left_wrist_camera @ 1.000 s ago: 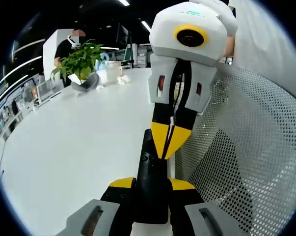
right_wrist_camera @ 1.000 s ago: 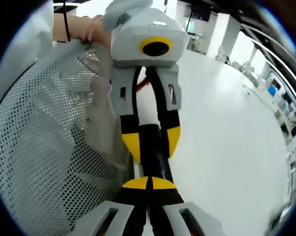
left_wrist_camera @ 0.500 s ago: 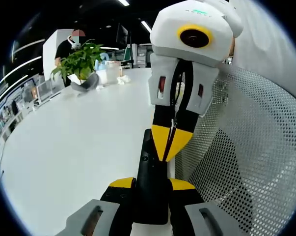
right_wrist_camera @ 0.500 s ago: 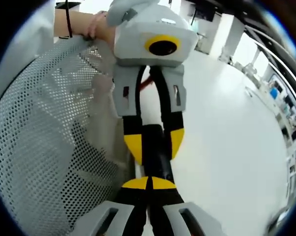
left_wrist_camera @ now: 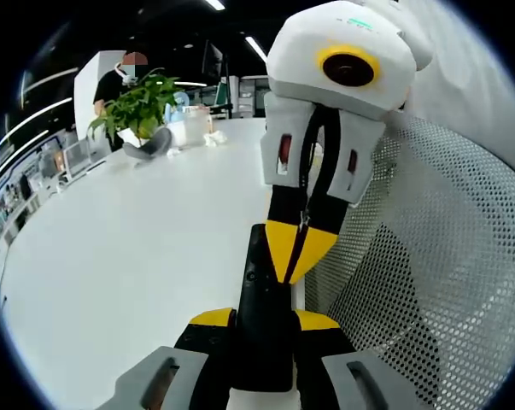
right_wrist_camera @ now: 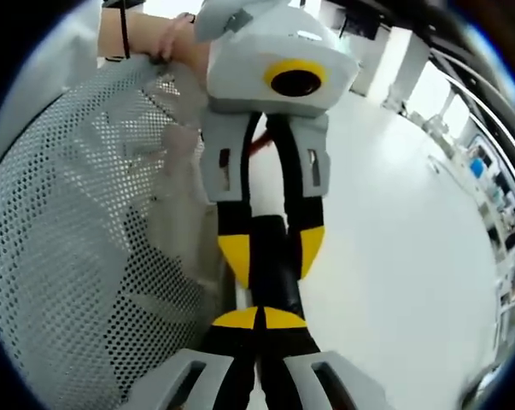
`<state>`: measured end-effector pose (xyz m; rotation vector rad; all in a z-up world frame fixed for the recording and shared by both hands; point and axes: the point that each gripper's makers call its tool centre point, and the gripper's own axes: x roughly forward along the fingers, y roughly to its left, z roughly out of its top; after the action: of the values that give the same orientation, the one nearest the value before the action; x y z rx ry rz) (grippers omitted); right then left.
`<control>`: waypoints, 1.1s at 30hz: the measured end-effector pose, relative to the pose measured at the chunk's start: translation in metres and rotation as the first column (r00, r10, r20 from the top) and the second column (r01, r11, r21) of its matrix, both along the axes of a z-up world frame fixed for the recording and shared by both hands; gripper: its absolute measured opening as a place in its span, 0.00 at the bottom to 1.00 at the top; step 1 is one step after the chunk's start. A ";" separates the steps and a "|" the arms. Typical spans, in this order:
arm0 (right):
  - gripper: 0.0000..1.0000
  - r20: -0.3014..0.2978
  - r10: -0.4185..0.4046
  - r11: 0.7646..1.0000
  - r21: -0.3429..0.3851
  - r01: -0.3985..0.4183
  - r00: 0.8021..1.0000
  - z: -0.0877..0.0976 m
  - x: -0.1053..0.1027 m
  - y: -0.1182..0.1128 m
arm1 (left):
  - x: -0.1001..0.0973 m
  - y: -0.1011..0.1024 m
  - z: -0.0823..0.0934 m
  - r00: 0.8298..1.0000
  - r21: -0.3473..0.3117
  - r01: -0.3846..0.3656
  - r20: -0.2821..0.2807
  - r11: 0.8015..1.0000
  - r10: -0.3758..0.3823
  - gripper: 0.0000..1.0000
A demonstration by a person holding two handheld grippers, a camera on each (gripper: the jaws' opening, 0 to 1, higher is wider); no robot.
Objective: Press the specified remote control buttons in sequence, fully releasing each button before pressing the next.
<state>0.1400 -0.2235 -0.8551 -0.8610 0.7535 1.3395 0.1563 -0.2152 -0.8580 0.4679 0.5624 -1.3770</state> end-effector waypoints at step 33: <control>0.00 0.053 -0.078 0.997 0.034 0.076 0.996 0.007 0.016 -0.003 | 0.000 0.000 0.000 1.000 0.000 0.000 0.002 1.000 0.000 0.26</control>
<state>0.1557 -0.2263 -0.8485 -0.8317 0.7150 1.2521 0.1567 -0.2157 -0.8577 0.4692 0.5601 -1.3761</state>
